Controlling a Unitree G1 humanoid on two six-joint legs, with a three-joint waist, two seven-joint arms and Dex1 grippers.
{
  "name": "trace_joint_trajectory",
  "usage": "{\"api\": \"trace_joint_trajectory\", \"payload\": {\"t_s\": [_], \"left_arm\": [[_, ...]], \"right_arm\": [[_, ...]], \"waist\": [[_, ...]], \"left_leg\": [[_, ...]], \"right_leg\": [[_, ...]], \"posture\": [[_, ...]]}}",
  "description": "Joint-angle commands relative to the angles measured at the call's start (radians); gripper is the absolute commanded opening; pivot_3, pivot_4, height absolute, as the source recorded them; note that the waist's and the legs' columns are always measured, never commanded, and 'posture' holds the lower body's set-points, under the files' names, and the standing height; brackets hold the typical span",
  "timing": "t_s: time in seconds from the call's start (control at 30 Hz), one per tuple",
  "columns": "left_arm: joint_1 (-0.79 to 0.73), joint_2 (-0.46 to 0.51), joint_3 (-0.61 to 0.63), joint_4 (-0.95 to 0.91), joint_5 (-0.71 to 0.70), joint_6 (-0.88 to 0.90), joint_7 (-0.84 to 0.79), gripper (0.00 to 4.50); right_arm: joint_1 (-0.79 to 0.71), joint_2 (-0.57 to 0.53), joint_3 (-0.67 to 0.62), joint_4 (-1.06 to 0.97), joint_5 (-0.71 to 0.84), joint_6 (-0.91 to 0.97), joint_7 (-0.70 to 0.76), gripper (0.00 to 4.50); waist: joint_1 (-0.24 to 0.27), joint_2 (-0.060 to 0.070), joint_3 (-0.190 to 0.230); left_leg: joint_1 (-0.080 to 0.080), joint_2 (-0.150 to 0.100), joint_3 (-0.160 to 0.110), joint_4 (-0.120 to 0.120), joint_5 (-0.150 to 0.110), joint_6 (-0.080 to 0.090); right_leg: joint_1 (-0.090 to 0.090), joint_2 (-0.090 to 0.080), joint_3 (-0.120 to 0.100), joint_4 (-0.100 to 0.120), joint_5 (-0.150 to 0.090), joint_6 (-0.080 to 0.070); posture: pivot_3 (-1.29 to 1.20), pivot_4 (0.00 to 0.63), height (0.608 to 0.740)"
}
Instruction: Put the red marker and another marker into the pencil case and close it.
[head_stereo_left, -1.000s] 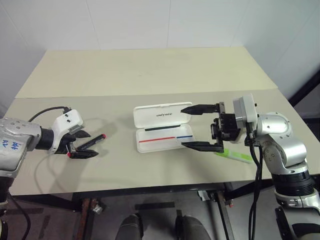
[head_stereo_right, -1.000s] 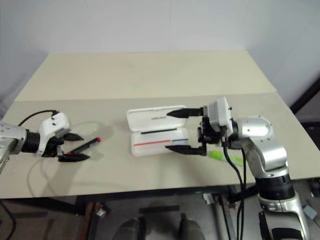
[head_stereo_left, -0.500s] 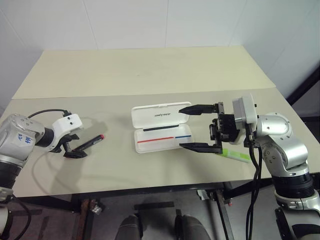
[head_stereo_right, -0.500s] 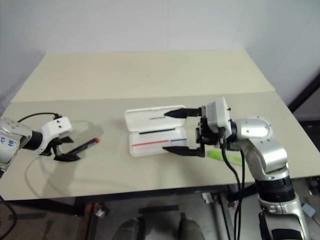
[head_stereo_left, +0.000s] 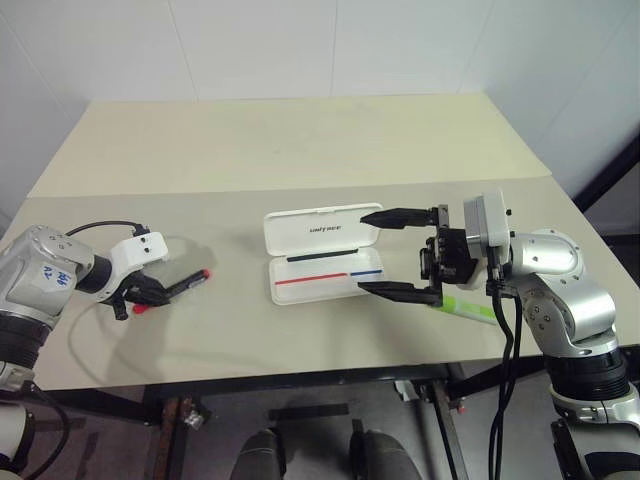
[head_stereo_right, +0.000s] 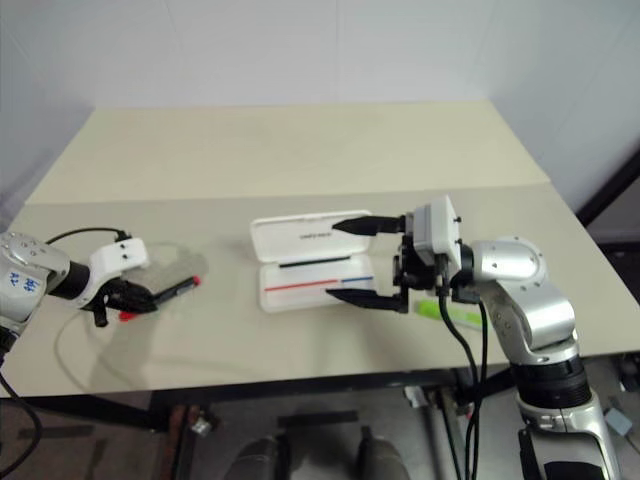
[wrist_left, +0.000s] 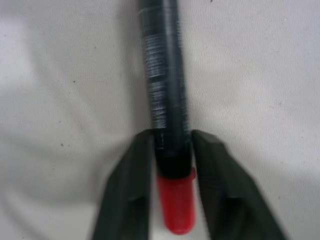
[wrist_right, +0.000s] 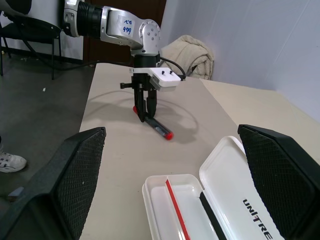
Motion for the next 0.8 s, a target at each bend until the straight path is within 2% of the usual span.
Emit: {"api": "trace_joint_trajectory", "payload": {"t_s": [0.03,0.17,0.33,0.57,0.8], "left_arm": [[-0.007,-0.004,0.010,0.009,0.024,-0.003,0.006,0.54],[-0.016,-0.016,0.015,-0.018,0.014,-0.001,0.003,0.54],[-0.024,-0.015,0.013,-0.251,-0.061,0.087,-0.117,0.54],[-0.081,-0.057,0.007,-0.388,-0.105,0.181,-0.138,0.54],[-0.228,-0.262,-0.062,-0.371,-0.123,0.181,-0.103,0.54]], "right_arm": [[-0.001,-0.020,-0.031,-0.039,0.005,-0.013,-0.007,4.50],[-0.001,-0.026,-0.035,-0.031,0.003,-0.016,-0.006,4.50],[0.005,-0.033,-0.042,-0.004,-0.008,-0.025,-0.004,4.50],[0.024,-0.041,-0.049,0.019,-0.022,-0.035,-0.003,4.50],[0.084,-0.060,-0.080,0.028,-0.036,-0.050,-0.029,4.50]], "waist": [[0.000,0.000,0.000],[0.002,0.000,0.000],[0.003,-0.004,0.001],[0.000,-0.004,0.001],[0.005,-0.005,0.001]], "left_leg": [[0.000,0.000,0.000,0.000,0.000,0.000],[0.000,0.000,0.000,0.000,0.000,0.000],[-0.001,0.000,0.000,0.000,0.000,0.000],[-0.001,0.000,0.000,-0.001,0.000,0.000],[-0.001,0.000,0.000,0.005,-0.001,0.001]], "right_leg": [[0.000,0.000,0.000,0.000,0.000,0.000],[0.000,0.000,0.000,0.000,0.000,0.000],[0.000,-0.001,0.000,-0.001,0.000,0.000],[0.000,0.001,0.001,-0.002,0.000,0.000],[0.001,0.001,0.001,-0.001,0.000,0.002]], "posture": [[0.00,0.150,0.740],[0.00,0.150,0.740],[0.00,0.150,0.740],[0.00,0.150,0.740],[0.00,0.150,0.740]]}}
